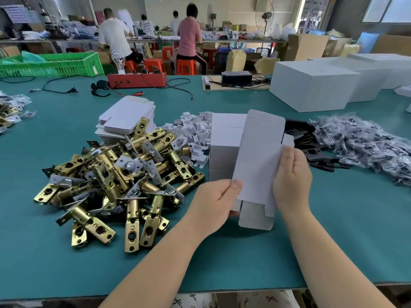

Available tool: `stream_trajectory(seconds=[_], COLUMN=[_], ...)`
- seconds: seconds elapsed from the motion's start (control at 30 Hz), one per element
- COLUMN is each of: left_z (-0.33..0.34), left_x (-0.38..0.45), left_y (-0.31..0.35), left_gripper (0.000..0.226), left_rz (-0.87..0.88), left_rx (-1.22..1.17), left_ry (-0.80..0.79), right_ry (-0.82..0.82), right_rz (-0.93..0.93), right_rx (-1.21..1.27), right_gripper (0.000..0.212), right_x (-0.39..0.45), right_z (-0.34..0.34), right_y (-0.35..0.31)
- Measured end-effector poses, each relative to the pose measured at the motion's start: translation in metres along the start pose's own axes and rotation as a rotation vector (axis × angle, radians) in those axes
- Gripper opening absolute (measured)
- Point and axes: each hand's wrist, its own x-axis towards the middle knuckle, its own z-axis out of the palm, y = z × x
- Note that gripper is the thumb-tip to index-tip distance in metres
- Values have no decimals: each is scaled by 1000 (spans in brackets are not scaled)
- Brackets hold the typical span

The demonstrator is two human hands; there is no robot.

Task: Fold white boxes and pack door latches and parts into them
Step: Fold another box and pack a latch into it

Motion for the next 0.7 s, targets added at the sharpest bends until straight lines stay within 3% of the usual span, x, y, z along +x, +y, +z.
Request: stream_trajectory(seconds=[0.03, 0.17, 0.37, 0.5, 0.7], left_z=[1, -2, -5, -12, -13], left_x=[0, 1, 0, 2, 2], left_y=[1, 1, -1, 7, 9], left_gripper=[52, 52, 38, 28, 29], left_rz=[34, 100, 62, 7, 3], left_rx=[33, 17, -240, -410, -490], left_ry=[42, 213, 70, -17, 63], right_ry=[-59, -239, -251, -272, -353], right_rz=[19, -32, -49, -55, -57], right_rx=[1, -34, 106, 218, 311], right_gripper=[23, 74, 34, 37, 47], right_x=[-3, -18, -20, -22, -24], right_z=[0, 1, -4, -9, -8], right_y=[2, 4, -3, -5, -2])
